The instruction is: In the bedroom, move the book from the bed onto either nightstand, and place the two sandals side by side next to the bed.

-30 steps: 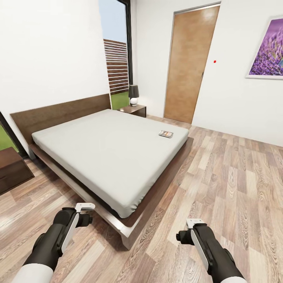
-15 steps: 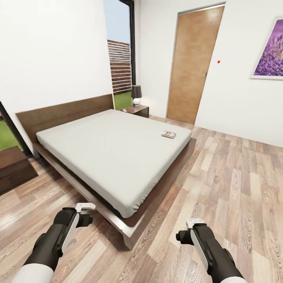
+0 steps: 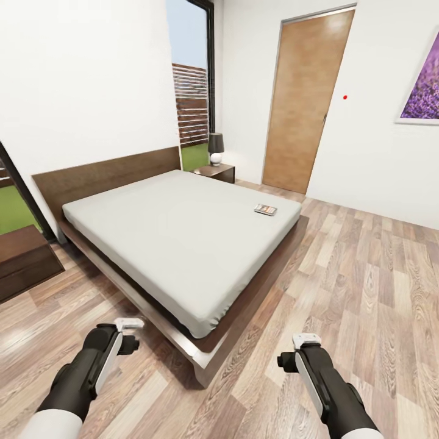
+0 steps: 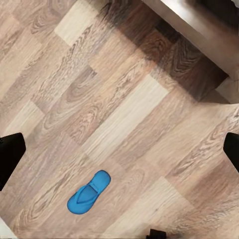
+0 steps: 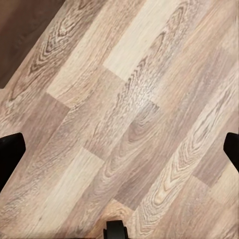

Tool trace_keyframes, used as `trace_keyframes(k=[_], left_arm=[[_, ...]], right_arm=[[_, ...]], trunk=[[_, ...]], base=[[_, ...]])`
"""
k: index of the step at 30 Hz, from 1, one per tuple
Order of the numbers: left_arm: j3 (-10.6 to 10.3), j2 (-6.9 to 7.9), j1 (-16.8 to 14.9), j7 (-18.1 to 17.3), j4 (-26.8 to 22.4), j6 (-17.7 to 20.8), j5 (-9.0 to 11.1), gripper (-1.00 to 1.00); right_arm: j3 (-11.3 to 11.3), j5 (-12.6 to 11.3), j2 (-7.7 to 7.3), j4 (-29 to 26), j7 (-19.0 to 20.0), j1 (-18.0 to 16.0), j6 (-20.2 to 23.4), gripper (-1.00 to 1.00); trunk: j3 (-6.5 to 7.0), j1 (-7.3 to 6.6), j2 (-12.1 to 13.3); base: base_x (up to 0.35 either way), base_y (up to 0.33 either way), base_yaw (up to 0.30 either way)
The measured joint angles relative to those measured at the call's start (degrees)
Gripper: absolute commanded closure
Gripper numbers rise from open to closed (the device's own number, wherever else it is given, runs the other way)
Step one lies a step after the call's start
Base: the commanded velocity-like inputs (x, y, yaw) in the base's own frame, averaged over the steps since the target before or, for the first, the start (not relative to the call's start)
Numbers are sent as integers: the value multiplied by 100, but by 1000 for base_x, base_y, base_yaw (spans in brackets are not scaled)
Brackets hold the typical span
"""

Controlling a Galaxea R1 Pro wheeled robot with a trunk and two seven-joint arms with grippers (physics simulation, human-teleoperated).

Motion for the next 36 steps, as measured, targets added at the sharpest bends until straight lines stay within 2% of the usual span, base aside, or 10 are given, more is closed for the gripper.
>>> trace_keyframes(k=[5,15,24,36], left_arm=[[5,-3,-1,378,162,-11,76,-100],[6,-2,1,430,141,-12,129,-100],[6,-6,0,442,132,-13,128,-100],[-3,-12,0,469,136,-13,126,-100]], right_arm=[[-1,-4,-2,-10,-2,0,-1,-100],[-6,-3,-4,-11,-3,0,3,-100],[-15,-4,-7,-12,-4,0,4,-100],[-24,-11,-11,-12,-4,0,22,-100]], trunk=[[0,0,0],[0,0,0],[0,0,0],[0,0,0]], base=[[0,88,0],[0,181,19],[0,22,178],[0,1,25]])
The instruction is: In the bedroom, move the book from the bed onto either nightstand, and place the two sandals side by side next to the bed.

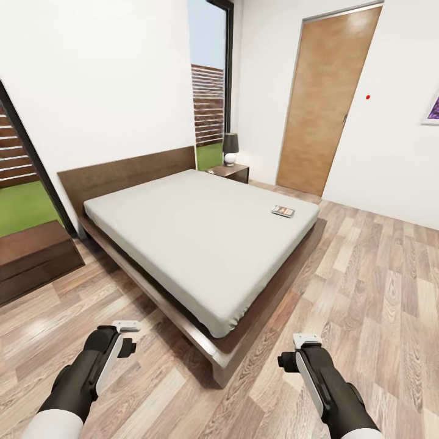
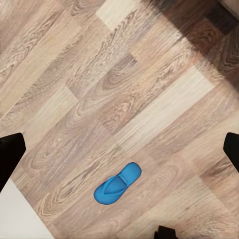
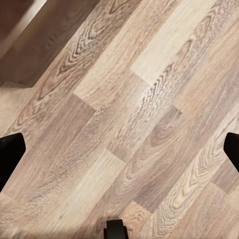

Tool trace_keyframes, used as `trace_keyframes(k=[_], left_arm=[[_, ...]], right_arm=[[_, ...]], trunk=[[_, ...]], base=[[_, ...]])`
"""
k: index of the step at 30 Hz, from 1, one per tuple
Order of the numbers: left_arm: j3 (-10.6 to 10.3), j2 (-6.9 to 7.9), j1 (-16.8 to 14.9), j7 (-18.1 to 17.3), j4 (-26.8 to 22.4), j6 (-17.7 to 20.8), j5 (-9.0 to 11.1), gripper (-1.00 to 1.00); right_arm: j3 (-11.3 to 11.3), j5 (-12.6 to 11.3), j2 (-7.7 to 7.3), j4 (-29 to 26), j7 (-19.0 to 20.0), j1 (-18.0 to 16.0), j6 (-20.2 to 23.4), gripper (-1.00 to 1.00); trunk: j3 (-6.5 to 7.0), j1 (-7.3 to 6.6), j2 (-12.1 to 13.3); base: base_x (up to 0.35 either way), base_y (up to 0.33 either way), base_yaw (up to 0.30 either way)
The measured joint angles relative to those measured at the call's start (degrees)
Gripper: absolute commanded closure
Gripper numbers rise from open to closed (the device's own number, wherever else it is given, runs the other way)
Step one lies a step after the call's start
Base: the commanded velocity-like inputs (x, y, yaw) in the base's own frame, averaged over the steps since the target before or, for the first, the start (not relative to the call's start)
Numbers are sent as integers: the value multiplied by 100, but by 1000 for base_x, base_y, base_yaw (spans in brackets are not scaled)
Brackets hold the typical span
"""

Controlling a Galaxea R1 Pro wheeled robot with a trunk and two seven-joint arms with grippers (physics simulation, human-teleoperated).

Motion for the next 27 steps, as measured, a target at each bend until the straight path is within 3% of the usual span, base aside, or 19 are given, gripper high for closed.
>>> trace_keyframes(k=[10,17,23,27], left_arm=[[-20,-1,-7,19,261,-1,25,-100],[-32,58,-202,-7,1237,-100,28,-100],[-31,263,-553,-42,2550,-671,26,-100],[-32,334,-667,-55,2935,-903,29,-100]], right_arm=[[-1,0,-1,-2,0,0,-5,-100],[-1,0,-17,-16,6,0,-16,-100],[-1,-2,-19,-290,14,0,-16,-100],[-1,-5,-6,-513,16,0,10,-100]], trunk=[[0,0,0],[0,0,0],[0,0,0],[0,0,0]], base=[[0,0,0],[0,0,0],[0,0,0],[0,0,0]])
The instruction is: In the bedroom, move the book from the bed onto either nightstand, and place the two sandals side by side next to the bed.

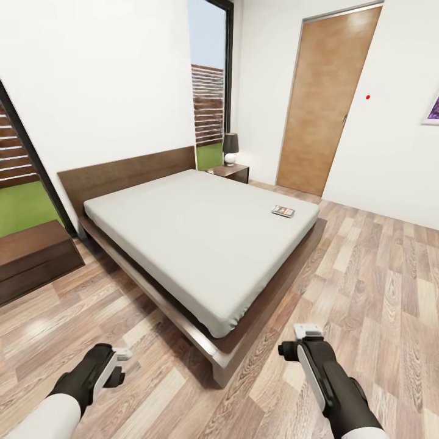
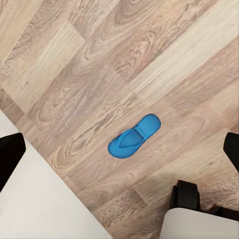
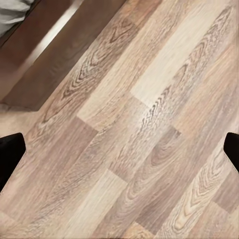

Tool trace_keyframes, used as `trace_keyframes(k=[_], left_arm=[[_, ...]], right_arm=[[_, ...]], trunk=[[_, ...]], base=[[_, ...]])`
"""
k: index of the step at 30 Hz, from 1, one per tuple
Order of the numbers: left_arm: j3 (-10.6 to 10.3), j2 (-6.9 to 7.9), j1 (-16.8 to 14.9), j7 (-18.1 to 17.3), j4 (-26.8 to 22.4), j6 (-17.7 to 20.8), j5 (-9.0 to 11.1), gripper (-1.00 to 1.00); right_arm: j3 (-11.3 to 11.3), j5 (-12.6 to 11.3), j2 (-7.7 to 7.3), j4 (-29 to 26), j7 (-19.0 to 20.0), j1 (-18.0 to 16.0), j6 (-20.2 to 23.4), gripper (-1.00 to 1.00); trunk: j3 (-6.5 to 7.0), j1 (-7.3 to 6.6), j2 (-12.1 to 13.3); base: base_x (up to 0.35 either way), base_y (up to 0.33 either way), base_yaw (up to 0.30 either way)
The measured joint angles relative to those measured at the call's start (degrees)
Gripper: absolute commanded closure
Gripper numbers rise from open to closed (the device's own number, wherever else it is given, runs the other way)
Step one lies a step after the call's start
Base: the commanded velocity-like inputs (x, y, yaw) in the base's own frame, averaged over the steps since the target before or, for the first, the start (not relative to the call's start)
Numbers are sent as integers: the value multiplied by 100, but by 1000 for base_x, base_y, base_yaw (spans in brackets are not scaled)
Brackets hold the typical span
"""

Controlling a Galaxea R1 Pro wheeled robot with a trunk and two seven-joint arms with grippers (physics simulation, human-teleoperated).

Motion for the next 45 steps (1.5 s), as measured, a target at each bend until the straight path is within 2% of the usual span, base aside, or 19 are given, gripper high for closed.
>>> trace_keyframes(k=[4,14,31,33,35,42,45], left_arm=[[-1,29,-72,-6,199,-142,-2,-100],[11,-18,-113,2,22,-222,-7,-100],[5,-108,-122,40,-61,-236,-19,-100],[4,-121,-122,44,-62,-238,-19,-100],[0,-153,-122,50,-62,-240,-23,-100],[-5,-175,-122,59,-62,-241,-27,-100],[-16,-291,-122,73,-62,-242,-53,-100]], right_arm=[[0,-2,7,-165,0,0,31,-100],[0,-2,13,-259,-7,0,48,-100],[13,8,4,-430,-22,2,62,-100],[17,12,8,-545,-23,7,64,-100],[22,26,13,-1009,-24,23,108,-100],[23,42,14,-1924,-24,140,323,-100],[30,48,15,-2223,-24,200,374,-100]], trunk=[[0,0,0],[0,0,0],[42,0,0],[51,0,0],[61,0,0],[97,0,0],[114,0,0]], base=[[0,0,0],[0,0,46],[0,0,244],[0,0,266],[0,0,264],[0,0,261],[0,0,253]])
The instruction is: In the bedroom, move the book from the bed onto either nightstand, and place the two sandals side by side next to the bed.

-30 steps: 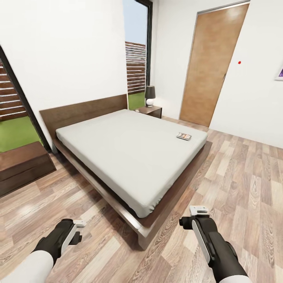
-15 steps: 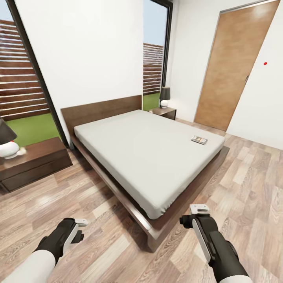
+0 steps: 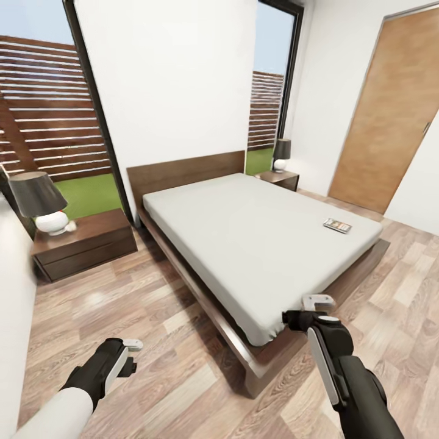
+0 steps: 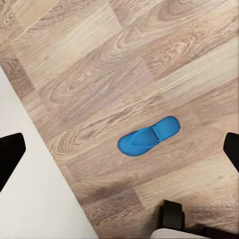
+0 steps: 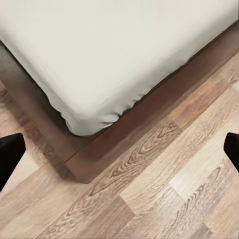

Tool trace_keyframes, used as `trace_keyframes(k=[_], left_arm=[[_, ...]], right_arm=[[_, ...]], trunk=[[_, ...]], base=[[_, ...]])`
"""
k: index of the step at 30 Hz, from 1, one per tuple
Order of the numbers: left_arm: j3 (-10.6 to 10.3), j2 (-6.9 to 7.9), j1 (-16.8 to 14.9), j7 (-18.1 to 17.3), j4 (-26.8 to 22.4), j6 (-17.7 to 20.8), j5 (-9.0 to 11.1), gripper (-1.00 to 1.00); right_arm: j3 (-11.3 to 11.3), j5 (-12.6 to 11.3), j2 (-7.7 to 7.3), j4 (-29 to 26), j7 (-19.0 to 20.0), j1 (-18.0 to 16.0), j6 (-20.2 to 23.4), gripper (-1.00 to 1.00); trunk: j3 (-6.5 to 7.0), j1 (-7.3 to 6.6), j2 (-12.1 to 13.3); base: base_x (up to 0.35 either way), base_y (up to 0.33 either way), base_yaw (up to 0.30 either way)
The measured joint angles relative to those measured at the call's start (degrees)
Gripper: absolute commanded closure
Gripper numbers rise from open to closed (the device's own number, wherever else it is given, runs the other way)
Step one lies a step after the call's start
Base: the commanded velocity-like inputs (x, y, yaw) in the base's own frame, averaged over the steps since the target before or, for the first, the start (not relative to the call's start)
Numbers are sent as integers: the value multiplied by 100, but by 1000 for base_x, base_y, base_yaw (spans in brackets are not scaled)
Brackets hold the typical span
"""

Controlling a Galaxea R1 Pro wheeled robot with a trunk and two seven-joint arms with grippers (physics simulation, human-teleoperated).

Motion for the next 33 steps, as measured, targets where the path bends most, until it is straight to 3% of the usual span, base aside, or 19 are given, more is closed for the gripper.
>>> trace_keyframes(k=[4,7,21,33], left_arm=[[-20,-151,0,8,0,-8,-31,-100],[-25,-176,0,9,0,-8,-41,-100],[-29,-205,0,13,0,-10,-48,-100],[-30,-214,0,17,-9,-10,-39,-100]], right_arm=[[2,18,0,-34,-1,10,9,-100],[2,19,0,-34,-1,11,9,-100],[2,28,1,-28,-2,12,11,-100],[2,30,0,-10,-2,12,10,-100]], trunk=[[22,0,0],[38,2,0],[115,3,0],[182,0,0]], base=[[-31,0,252],[-173,-15,251],[-292,-107,251],[-53,-22,251]])
